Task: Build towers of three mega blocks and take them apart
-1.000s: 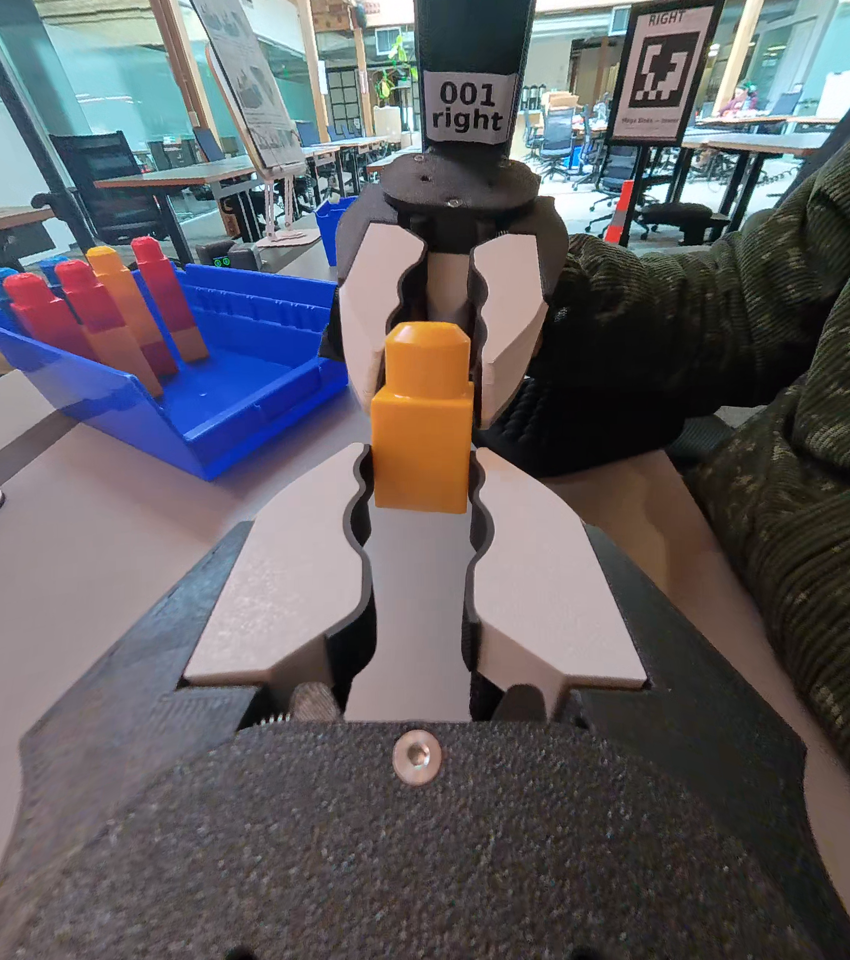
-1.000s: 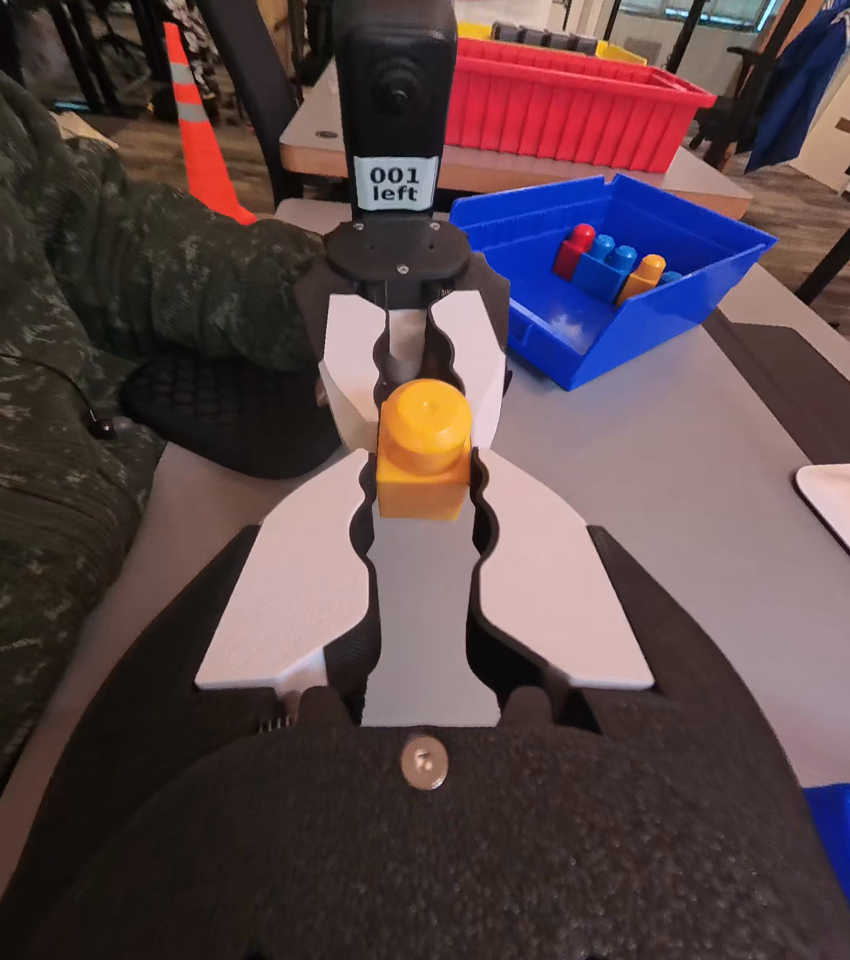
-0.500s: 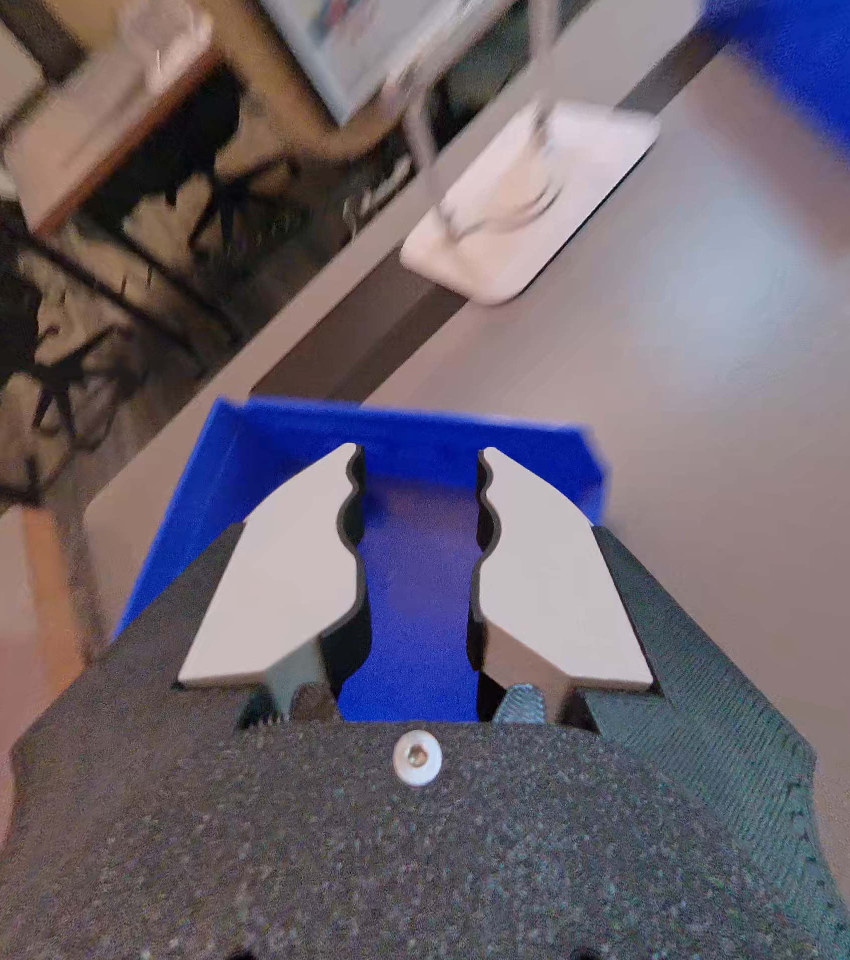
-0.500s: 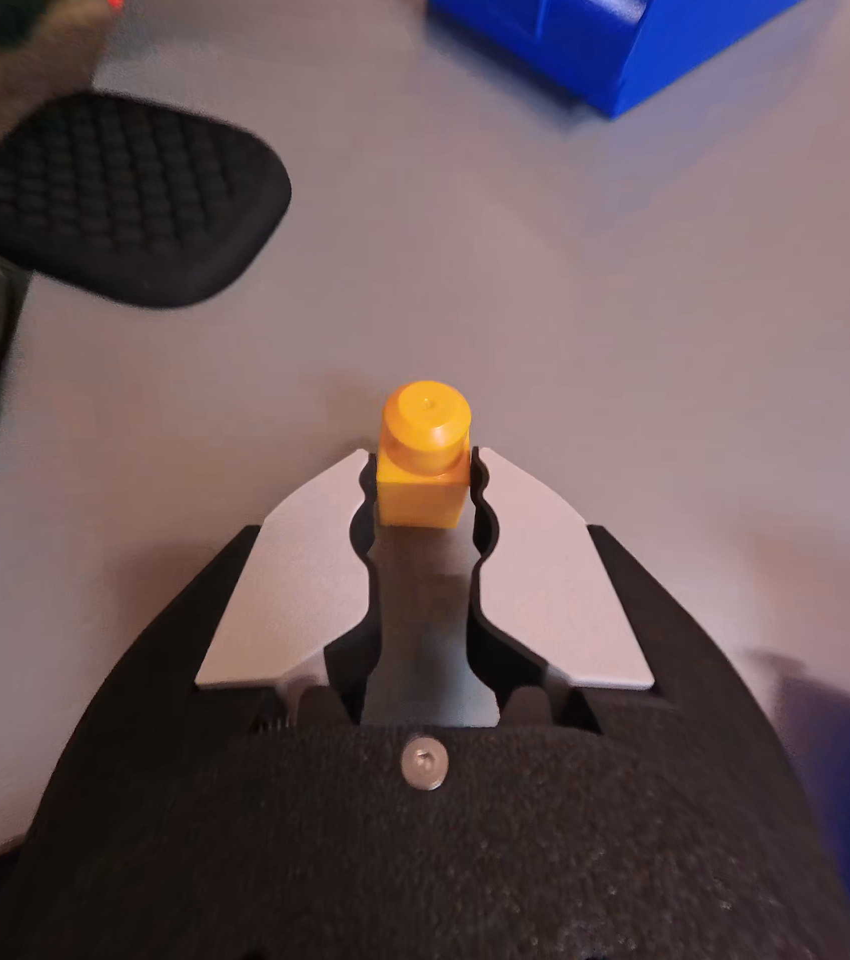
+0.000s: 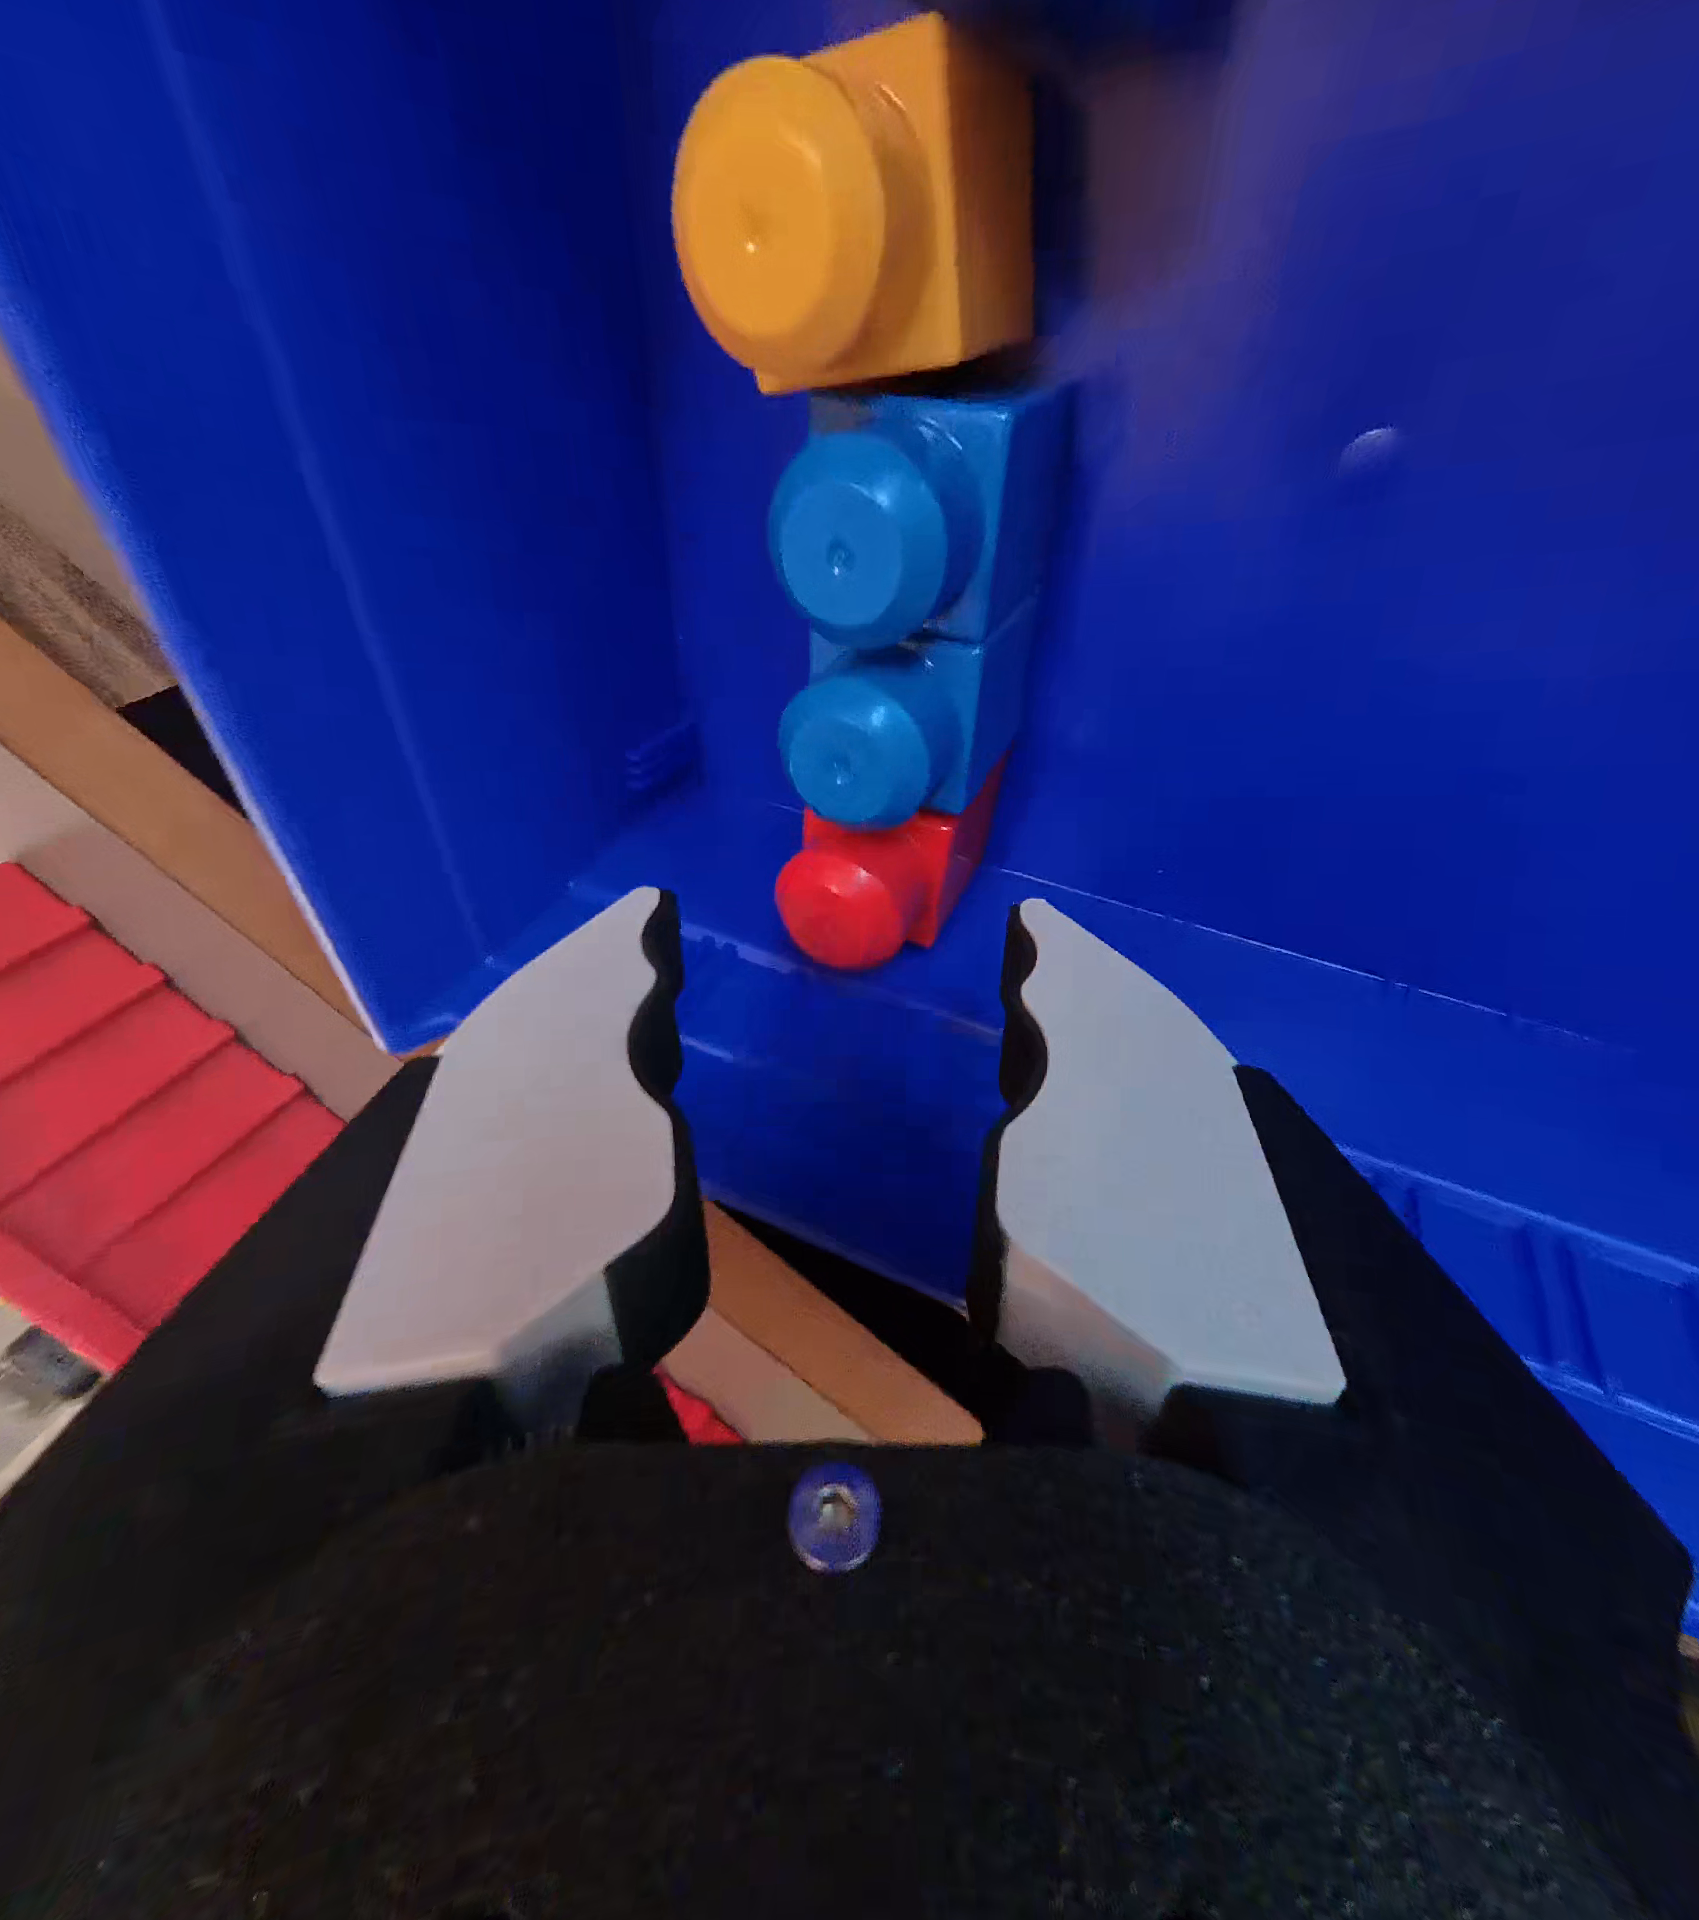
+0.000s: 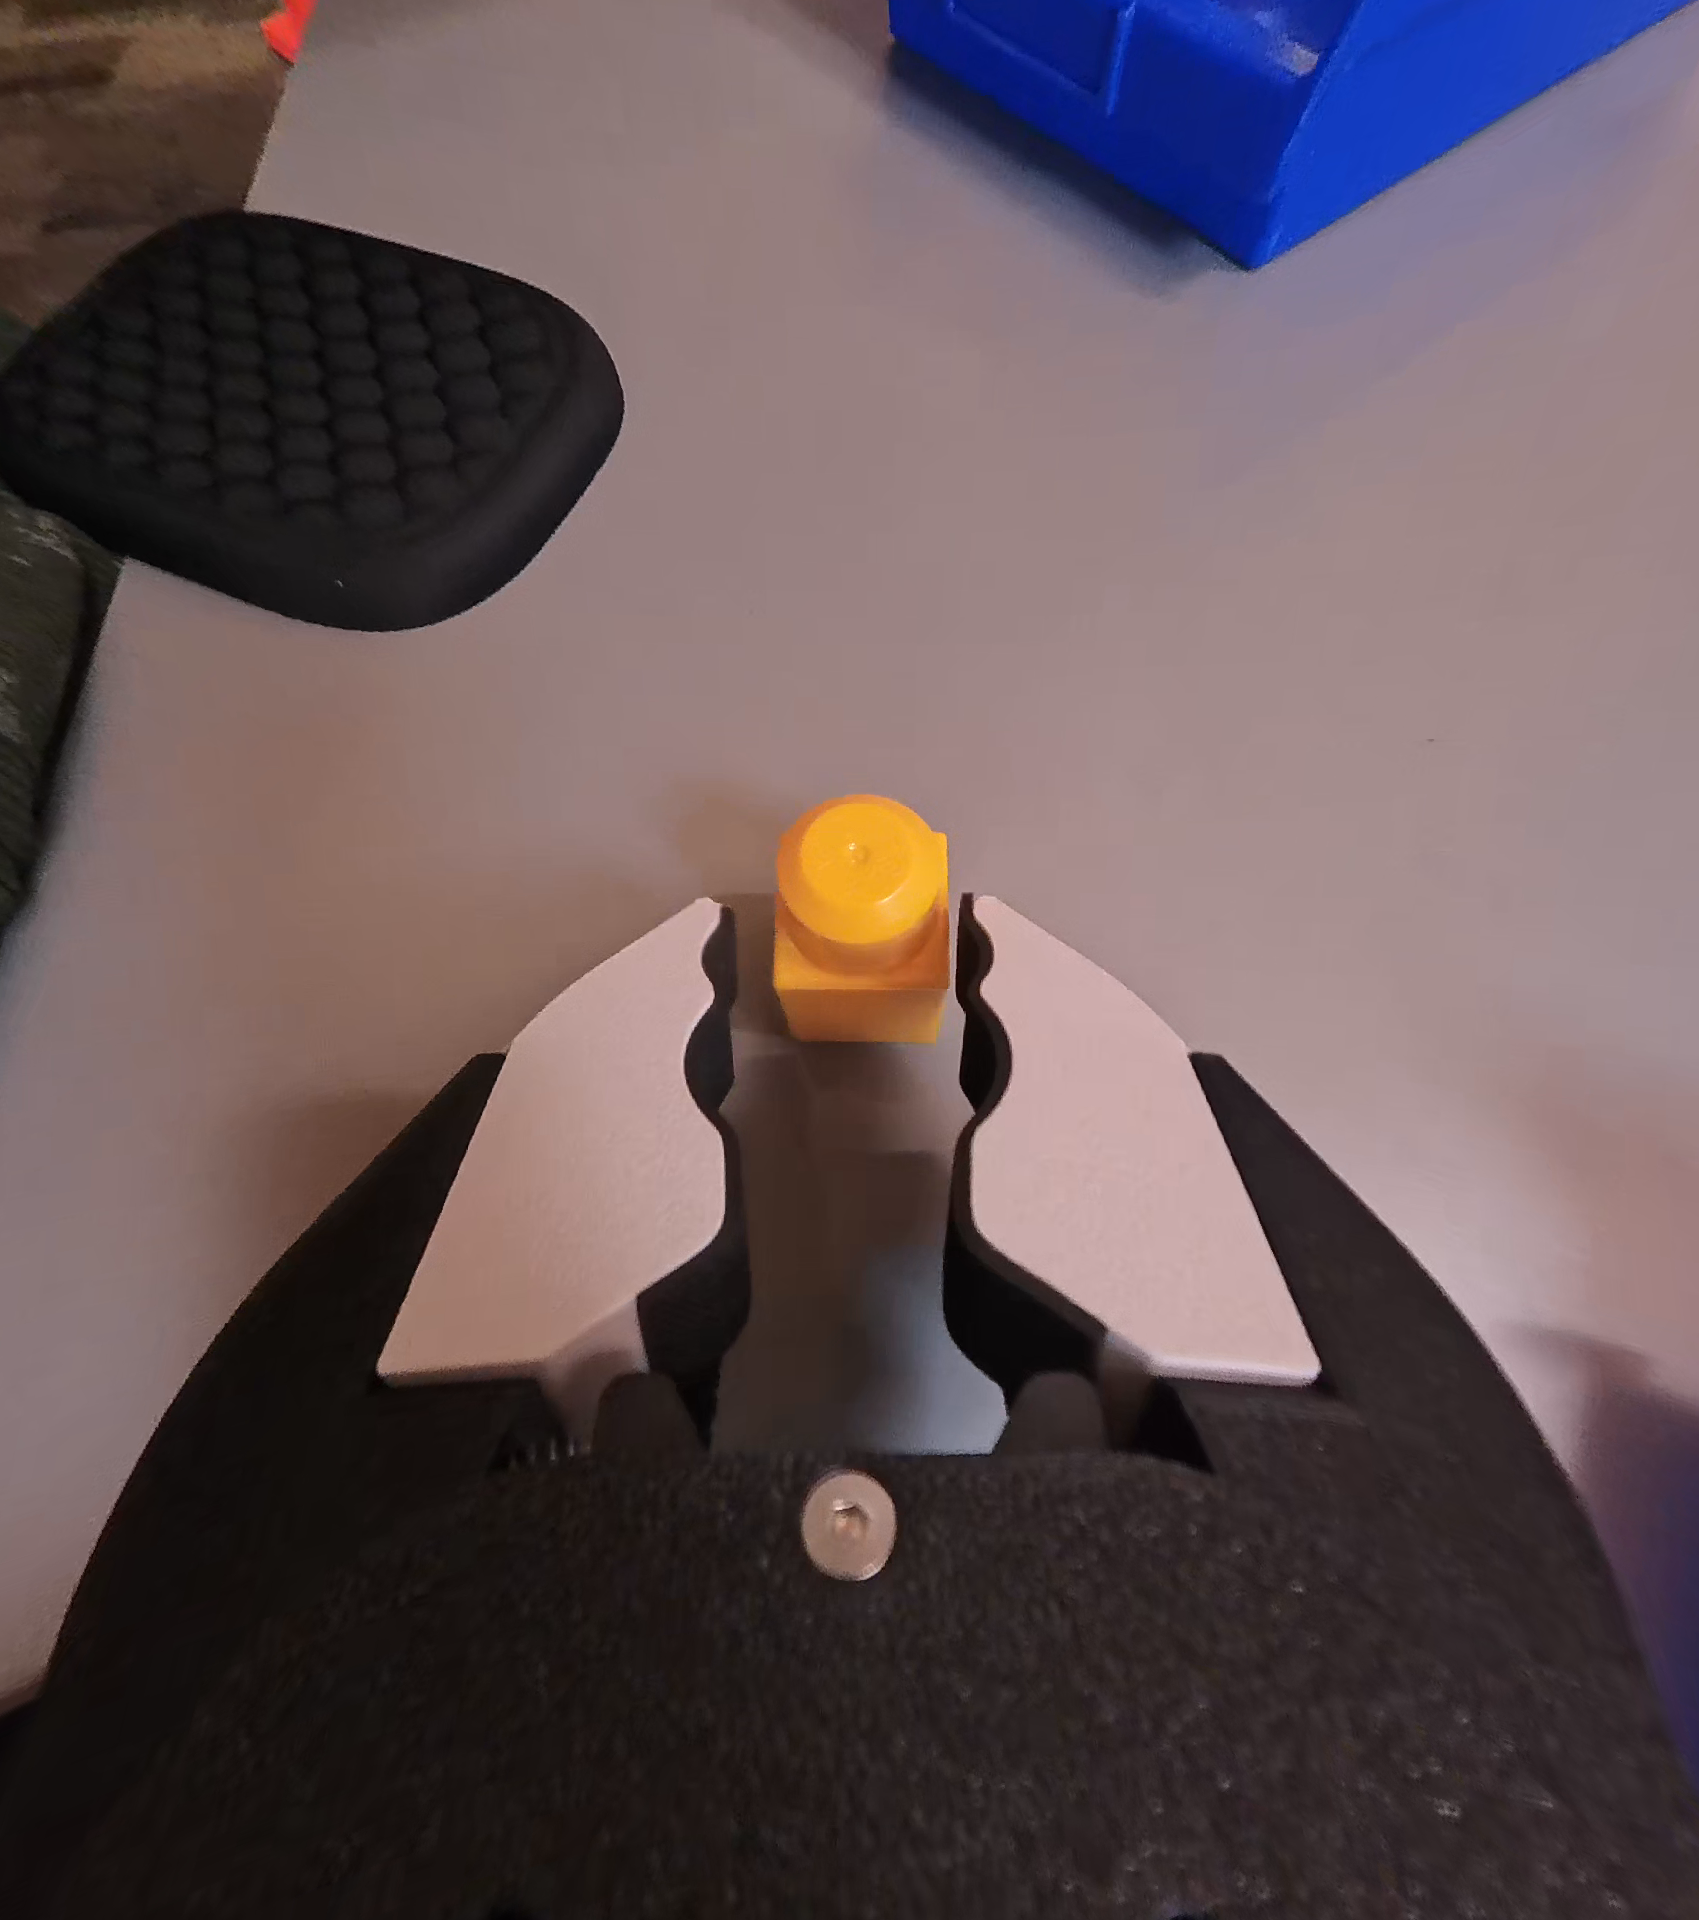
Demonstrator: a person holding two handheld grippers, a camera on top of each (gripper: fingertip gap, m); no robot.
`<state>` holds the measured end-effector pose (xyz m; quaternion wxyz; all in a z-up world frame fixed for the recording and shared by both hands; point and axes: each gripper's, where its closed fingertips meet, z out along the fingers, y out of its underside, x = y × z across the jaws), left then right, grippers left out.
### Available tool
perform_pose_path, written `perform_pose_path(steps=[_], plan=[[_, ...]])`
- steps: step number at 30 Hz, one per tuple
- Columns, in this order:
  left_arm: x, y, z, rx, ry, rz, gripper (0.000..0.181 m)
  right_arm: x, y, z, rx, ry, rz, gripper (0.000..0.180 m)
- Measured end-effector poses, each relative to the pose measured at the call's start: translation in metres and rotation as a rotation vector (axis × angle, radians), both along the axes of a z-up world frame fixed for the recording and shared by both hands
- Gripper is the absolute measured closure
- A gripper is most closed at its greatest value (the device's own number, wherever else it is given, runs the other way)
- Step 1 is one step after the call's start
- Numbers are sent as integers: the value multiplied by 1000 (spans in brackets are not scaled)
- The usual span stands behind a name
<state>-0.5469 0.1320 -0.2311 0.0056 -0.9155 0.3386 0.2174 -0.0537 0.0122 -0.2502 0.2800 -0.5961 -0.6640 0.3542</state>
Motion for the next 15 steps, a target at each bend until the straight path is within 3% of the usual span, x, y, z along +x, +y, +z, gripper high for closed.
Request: perform_pose_path(steps=[7,11,15], plan=[[-3,-7,-23,-193,132,-58,147,2,0,6,-23,33,-7,139],[8,-17,16,-178,160,-100,149,1,1,15,-15,68,-14,139],[64,-31,70,-68,39,-204,149,-2,2,29,14,112,-26,137]])
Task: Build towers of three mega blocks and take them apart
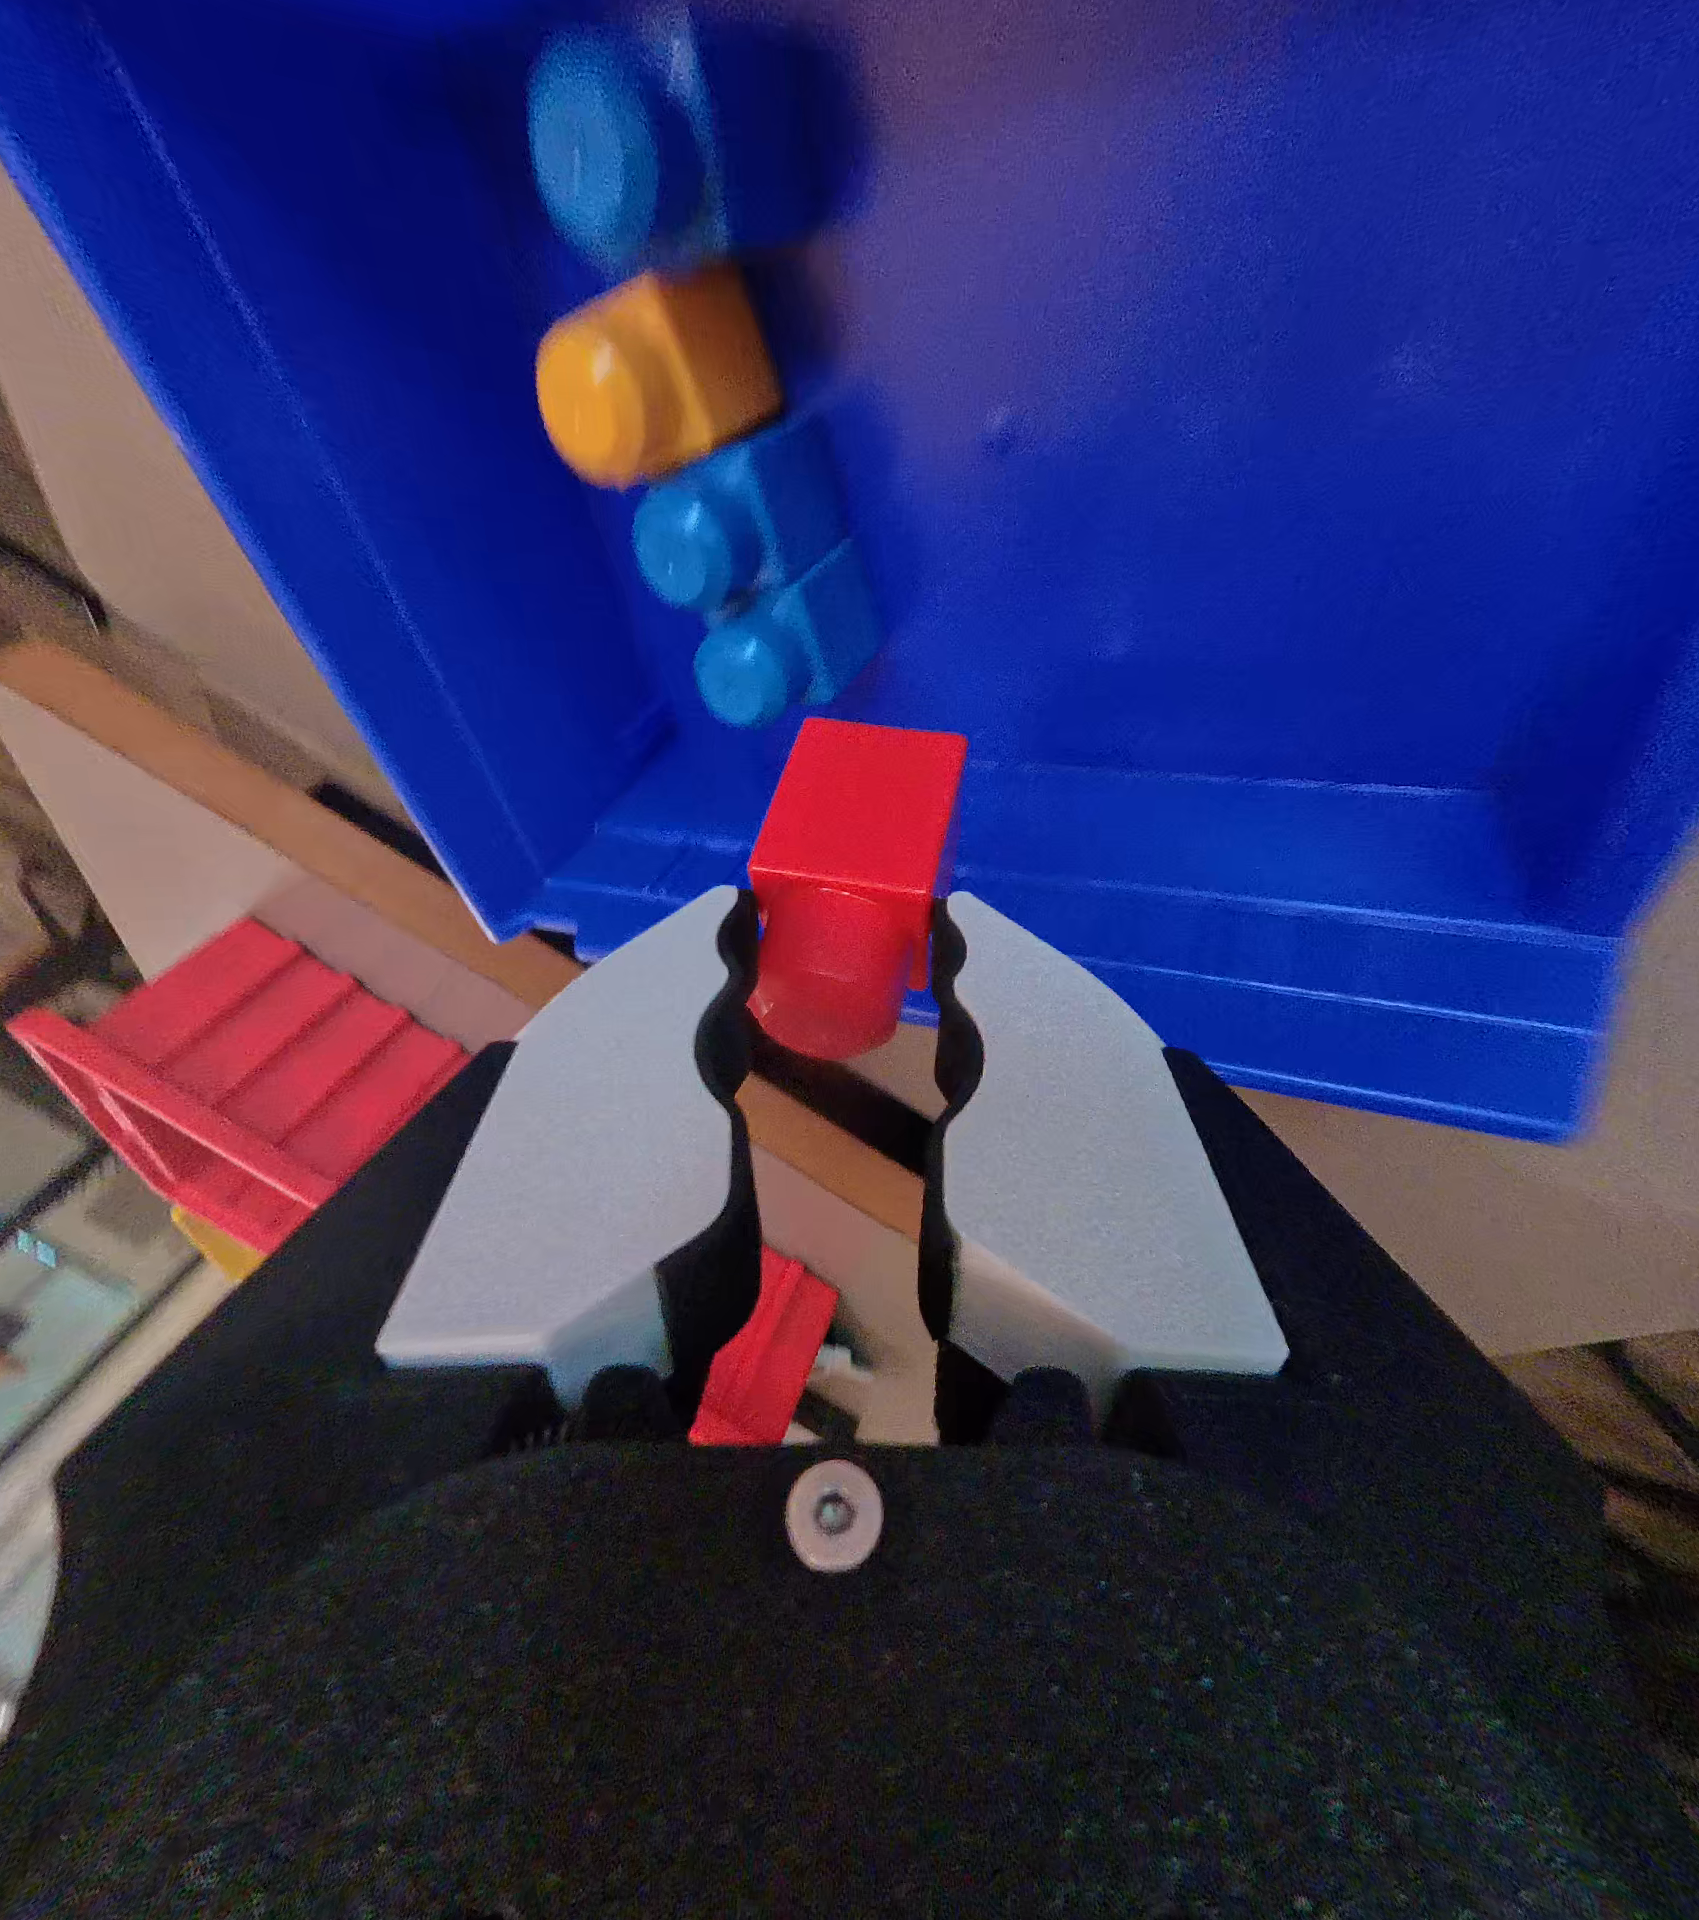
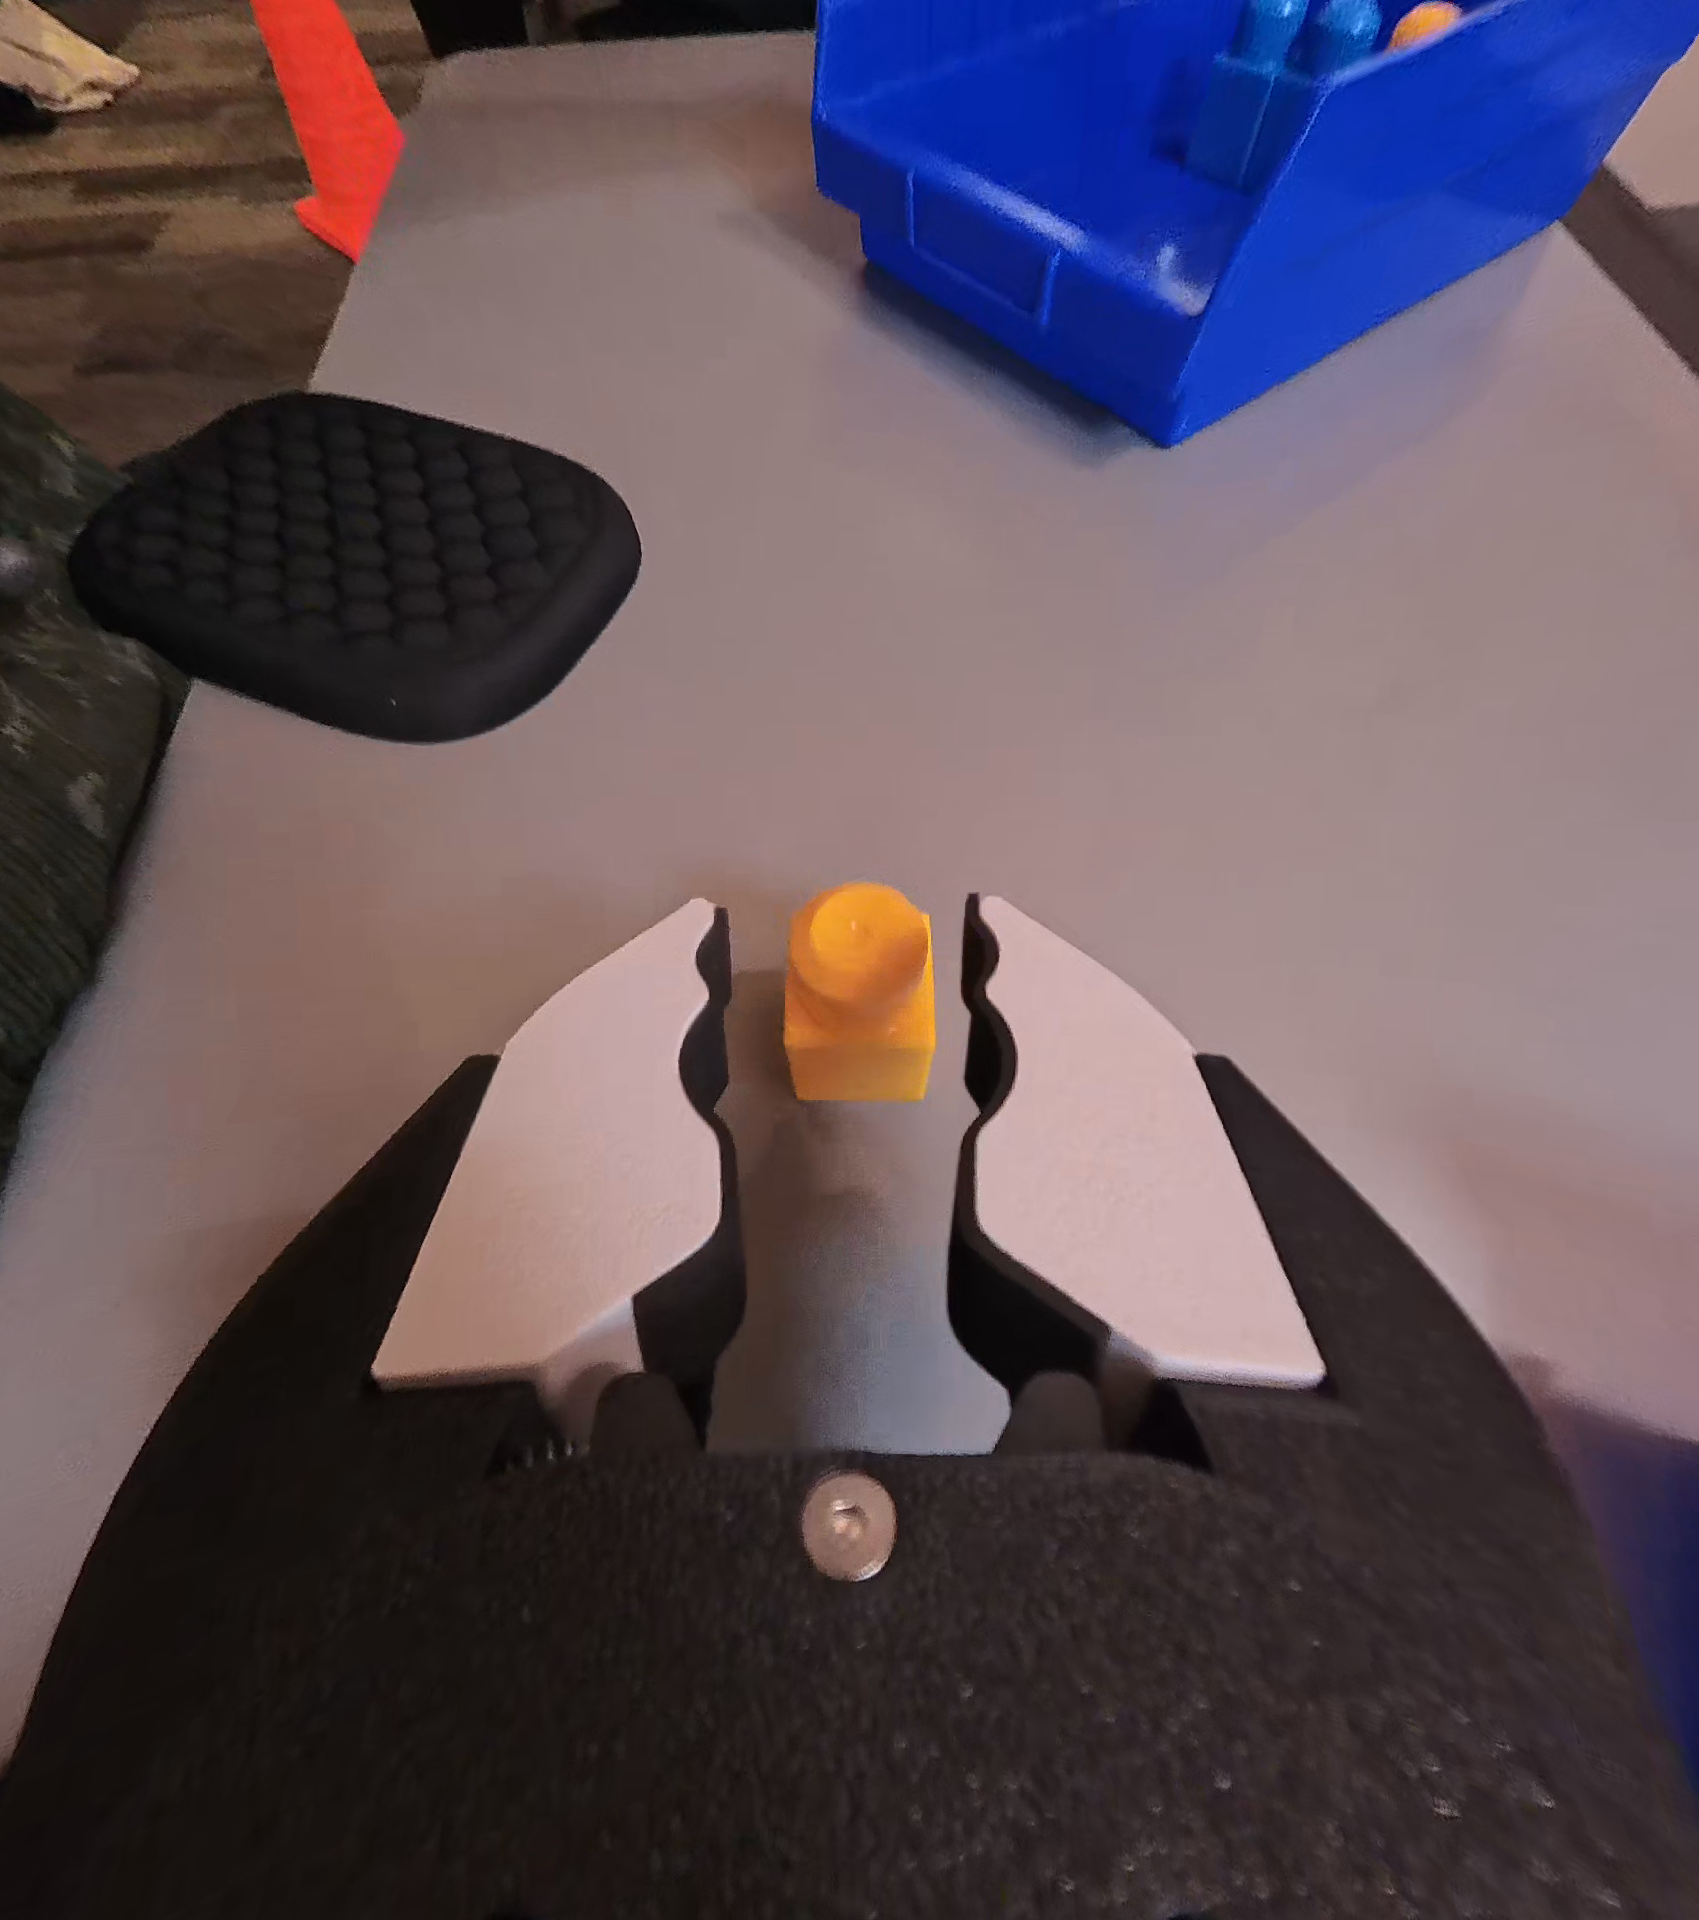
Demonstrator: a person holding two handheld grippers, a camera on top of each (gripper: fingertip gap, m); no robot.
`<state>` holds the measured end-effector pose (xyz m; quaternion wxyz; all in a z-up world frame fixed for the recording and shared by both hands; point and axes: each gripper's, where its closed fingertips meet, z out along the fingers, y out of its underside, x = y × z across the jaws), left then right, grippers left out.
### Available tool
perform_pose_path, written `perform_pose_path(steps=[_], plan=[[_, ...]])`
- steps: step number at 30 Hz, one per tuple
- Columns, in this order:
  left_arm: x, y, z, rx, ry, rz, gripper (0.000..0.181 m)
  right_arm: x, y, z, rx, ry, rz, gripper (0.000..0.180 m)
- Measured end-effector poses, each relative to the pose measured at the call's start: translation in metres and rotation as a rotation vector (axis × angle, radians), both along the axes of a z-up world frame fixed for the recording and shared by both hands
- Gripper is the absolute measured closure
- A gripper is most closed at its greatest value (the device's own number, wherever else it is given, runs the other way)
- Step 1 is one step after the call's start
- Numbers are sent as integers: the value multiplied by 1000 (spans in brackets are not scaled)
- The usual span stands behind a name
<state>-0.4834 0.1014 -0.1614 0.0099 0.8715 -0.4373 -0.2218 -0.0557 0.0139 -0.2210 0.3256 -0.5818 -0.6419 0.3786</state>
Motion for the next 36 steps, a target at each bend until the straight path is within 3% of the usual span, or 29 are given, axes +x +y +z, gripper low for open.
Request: perform_pose_path(steps=[5,10,15,19,22,25,28,31,36], plan=[[135,-33,32,33,-263,-260,149,-9,-3,26,43,85,-30,135],[263,-79,16,-56,-333,-545,149,-25,-19,50,95,113,-50,134],[353,-105,-2,-76,-382,-680,149,-39,-31,52,120,70,-70,127],[391,-113,-7,-75,-434,-735,149,-41,-30,41,121,35,-81,124],[404,-115,1,-48,-524,-763,149,-37,-27,40,151,48,-68,140],[415,-108,20,74,-752,-767,127,-25,-16,52,145,127,-70,141],[414,-94,23,205,-1051,-681,118,-9,-2,73,56,296,-85,141],[409,-87,-23,206,-1200,-581,113,4,10,90,-39,444,-93,141],[423,-93,-108,106,-1118,-567,107,7,18,89,-95,516,-104,141]])
